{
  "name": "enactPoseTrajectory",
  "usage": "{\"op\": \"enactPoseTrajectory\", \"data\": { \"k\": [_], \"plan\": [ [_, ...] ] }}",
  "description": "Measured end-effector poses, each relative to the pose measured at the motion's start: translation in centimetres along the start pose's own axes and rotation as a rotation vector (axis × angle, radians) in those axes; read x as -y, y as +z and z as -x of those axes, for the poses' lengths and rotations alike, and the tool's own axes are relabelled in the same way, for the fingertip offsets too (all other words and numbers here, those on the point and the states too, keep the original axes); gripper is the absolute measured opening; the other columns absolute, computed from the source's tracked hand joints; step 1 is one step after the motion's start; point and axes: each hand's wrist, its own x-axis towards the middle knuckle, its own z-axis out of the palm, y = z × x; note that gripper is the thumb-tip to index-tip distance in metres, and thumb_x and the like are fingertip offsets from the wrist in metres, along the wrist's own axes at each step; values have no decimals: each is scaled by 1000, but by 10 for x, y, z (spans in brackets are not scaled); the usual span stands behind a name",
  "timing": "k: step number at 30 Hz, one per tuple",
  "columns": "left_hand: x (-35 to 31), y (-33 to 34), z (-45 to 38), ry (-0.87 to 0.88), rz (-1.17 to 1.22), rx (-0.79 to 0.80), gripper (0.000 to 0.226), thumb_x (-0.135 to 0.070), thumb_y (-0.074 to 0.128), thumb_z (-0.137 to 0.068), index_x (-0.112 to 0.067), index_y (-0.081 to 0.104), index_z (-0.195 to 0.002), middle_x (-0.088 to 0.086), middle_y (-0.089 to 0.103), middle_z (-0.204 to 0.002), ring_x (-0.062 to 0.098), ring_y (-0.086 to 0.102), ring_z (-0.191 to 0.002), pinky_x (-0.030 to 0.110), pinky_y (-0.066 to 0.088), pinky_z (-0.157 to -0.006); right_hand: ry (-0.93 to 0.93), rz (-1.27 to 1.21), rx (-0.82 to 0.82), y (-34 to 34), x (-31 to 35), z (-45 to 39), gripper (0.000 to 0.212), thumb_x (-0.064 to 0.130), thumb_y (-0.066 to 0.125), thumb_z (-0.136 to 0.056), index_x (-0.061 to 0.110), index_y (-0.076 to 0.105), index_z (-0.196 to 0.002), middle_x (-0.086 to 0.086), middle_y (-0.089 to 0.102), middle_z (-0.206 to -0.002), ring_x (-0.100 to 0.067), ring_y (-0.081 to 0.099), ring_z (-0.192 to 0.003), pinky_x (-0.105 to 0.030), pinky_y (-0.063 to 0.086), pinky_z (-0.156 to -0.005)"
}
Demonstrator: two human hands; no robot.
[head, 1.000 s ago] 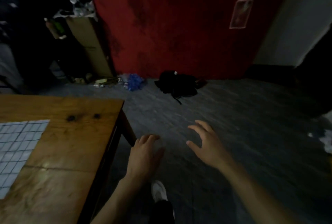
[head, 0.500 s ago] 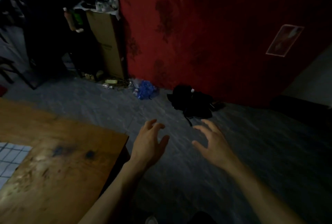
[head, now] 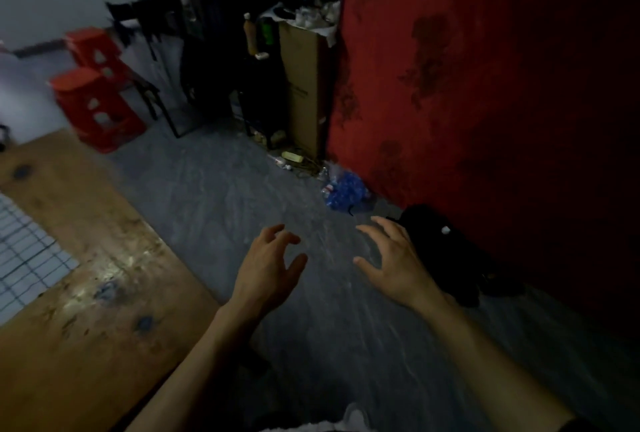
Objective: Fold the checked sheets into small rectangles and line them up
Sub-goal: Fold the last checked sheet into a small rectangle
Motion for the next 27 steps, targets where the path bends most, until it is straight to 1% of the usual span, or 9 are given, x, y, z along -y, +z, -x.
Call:
{"op": "enactPoseTrajectory", "data": {
  "k": [4,8,10,13,16,19,22,25,27],
  "plan": [
    [0,1,-20,-129,4,-97,33,-46,59,-91,-33,55,-121,-3,37,-148,14,43,-131,28,41,-101,-122,3,43,-13,-9,-58,57,42,65,-89,26,47,-140,-2,32,-152,-20,25,-140,-33,24,-115],
    [13,2,-43,-258,-14,-146,32,-43,61,-91,-31,57,-120,-4,39,-147,13,45,-128,24,38,-98,-190,-38,137,3,-9,-107,57,40,67,-88,25,48,-139,-3,33,-151,-19,27,-139,-31,24,-115],
    [23,2,-61,-303,-9,-179,32,-42,63,-91,-29,58,-119,-3,41,-146,14,46,-127,25,38,-97,-228,-44,167,11,-8,-133,56,40,67,-88,25,49,-139,-3,34,-151,-20,28,-138,-31,26,-114],
    [42,4,-97,-337,-2,-223,32,-42,64,-90,-28,59,-118,-2,43,-144,15,46,-127,24,37,-96,-270,-30,191,20,-3,-178,57,41,67,-88,24,50,-139,-3,34,-151,-20,28,-139,-31,25,-113],
    [64,8,-146,-351,30,-236,32,-43,62,-90,-29,59,-119,-4,42,-143,13,43,-128,23,34,-97,-280,-13,200,22,0,-231,57,44,66,-87,25,50,-139,-2,34,-150,-21,27,-140,-34,24,-116],
    [84,6,-200,-352,78,-216,34,-45,60,-91,-29,58,-121,-4,42,-143,12,45,-126,25,38,-99,-265,20,206,17,6,-287,57,44,66,-86,25,51,-138,-3,37,-149,-22,29,-140,-38,26,-117],
    [101,-7,-247,-341,102,-218,35,-45,60,-91,-28,58,-122,-4,42,-144,13,44,-128,25,37,-99,-273,62,221,14,18,-340,56,40,67,-88,25,50,-139,-1,37,-148,-20,29,-139,-36,26,-116],
    [126,-29,-278,-362,113,-255,34,-43,62,-91,-26,60,-120,-3,43,-143,14,46,-127,23,37,-97,-314,70,209,23,39,-389,55,38,67,-87,24,51,-137,-2,40,-146,-21,34,-135,-36,30,-114],
    [144,-46,-287,-396,119,-284,33,-41,63,-90,-24,61,-118,-2,46,-141,15,48,-125,24,37,-97,-341,65,237,36,61,-414,54,38,67,-88,24,51,-138,-3,39,-147,-21,33,-136,-33,27,-113]
  ]
}}
